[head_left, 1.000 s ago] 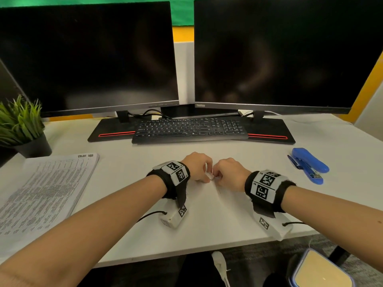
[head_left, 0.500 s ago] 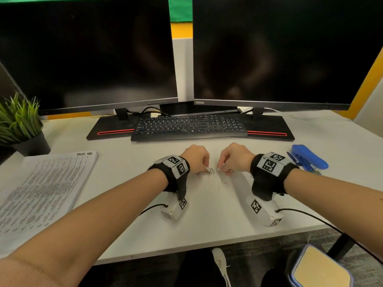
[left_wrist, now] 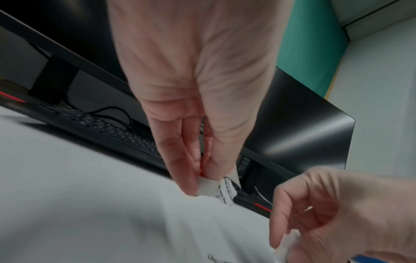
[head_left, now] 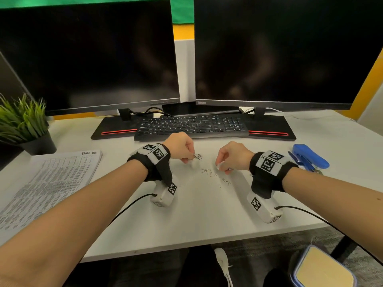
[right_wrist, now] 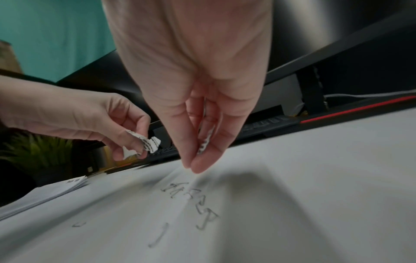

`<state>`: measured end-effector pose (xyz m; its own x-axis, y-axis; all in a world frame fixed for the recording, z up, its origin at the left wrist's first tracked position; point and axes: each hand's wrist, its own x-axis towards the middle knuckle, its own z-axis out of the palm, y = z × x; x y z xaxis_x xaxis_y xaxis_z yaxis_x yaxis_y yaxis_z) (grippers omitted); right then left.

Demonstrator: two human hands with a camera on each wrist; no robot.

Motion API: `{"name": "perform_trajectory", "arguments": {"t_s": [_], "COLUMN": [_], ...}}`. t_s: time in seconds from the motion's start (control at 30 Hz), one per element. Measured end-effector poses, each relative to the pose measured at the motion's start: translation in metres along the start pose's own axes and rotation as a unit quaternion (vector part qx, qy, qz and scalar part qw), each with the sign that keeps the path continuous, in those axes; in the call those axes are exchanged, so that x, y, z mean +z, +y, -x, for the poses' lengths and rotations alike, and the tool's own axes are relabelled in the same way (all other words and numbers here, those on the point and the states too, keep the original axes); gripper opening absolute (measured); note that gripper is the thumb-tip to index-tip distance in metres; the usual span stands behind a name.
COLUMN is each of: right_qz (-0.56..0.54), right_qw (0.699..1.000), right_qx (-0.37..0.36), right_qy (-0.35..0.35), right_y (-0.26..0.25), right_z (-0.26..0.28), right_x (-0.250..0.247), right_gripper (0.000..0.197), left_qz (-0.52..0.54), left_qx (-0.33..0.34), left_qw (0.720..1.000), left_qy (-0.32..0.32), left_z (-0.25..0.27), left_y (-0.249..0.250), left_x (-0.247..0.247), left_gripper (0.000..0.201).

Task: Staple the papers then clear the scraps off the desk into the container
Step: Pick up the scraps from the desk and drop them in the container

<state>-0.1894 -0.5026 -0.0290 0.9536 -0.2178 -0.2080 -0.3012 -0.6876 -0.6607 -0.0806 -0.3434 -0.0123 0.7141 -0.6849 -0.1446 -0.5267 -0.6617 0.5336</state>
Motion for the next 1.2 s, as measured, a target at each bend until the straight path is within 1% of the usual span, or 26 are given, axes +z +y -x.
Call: {"name": "perform_trajectory", "arguments": {"t_s": [0.07, 0.1, 0.17, 0.23, 0.3, 0.4, 0.5, 0.6, 0.7, 0.77, 0.93, 1.0, 1.1, 1.2], "right_qz": [-0.008, -0.034, -0.132, -0.237, -0.293, -0.311, -0.33, -0.325, -0.329, -0.342, -0.358, -0.348, -0.343, -0.356], "right_qw": [1.0, 0.999, 0.991, 0.971, 0.955, 0.946, 0.934, 0.928, 0.922, 0.915, 0.9, 0.9, 0.894, 0.878], "right_qx": [-0.01, -0.008, 0.006, 0.021, 0.026, 0.037, 0.065, 0.095, 0.112, 0.116, 0.155, 0.181, 0.224, 0.266], "right_qy": [-0.014, -0.013, -0.004, 0.015, 0.043, 0.082, 0.121, 0.157, 0.169, 0.177, 0.195, 0.188, 0.18, 0.175], "right_y": [-0.006, -0.007, -0.005, 0.001, 0.01, 0.029, 0.051, 0.073, 0.104, 0.129, 0.198, 0.232, 0.287, 0.341], "right_z": [0.001, 0.003, 0.011, 0.025, 0.041, 0.068, 0.102, 0.144, 0.188, 0.216, 0.278, 0.29, 0.289, 0.27], "right_x": [-0.003, -0.008, -0.019, -0.029, -0.036, -0.048, -0.066, -0.088, -0.11, -0.12, -0.118, -0.107, -0.086, -0.07], "right_gripper": [0.024, 0.023, 0.018, 0.017, 0.016, 0.016, 0.014, 0.012, 0.011, 0.013, 0.013, 0.015, 0.016, 0.015], "left_qz": [0.037, 0.067, 0.135, 0.189, 0.222, 0.242, 0.226, 0.217, 0.202, 0.205, 0.171, 0.14, 0.097, 0.087], "left_qx": [-0.012, -0.015, -0.016, -0.005, 0.013, 0.051, 0.101, 0.152, 0.197, 0.219, 0.265, 0.27, 0.262, 0.2], "left_qw": [0.999, 0.997, 0.99, 0.981, 0.974, 0.969, 0.969, 0.964, 0.957, 0.95, 0.938, 0.939, 0.939, 0.941], "left_qy": [0.01, 0.017, 0.031, 0.046, 0.053, 0.032, -0.006, -0.036, -0.065, -0.089, -0.141, -0.162, -0.203, -0.257], "left_z": [0.007, 0.011, 0.018, 0.024, 0.026, 0.026, 0.026, 0.027, 0.03, 0.036, 0.054, 0.057, 0.046, 0.015], "left_y": [-0.006, -0.008, -0.006, 0.002, 0.017, 0.05, 0.097, 0.147, 0.196, 0.227, 0.284, 0.293, 0.289, 0.276], "left_x": [-0.006, -0.009, -0.012, -0.012, -0.01, 0.001, 0.022, 0.048, 0.08, 0.105, 0.184, 0.227, 0.294, 0.351], "left_gripper": [0.015, 0.014, 0.012, 0.013, 0.015, 0.015, 0.015, 0.011, 0.009, 0.014, 0.011, 0.01, 0.004, 0.003]}}
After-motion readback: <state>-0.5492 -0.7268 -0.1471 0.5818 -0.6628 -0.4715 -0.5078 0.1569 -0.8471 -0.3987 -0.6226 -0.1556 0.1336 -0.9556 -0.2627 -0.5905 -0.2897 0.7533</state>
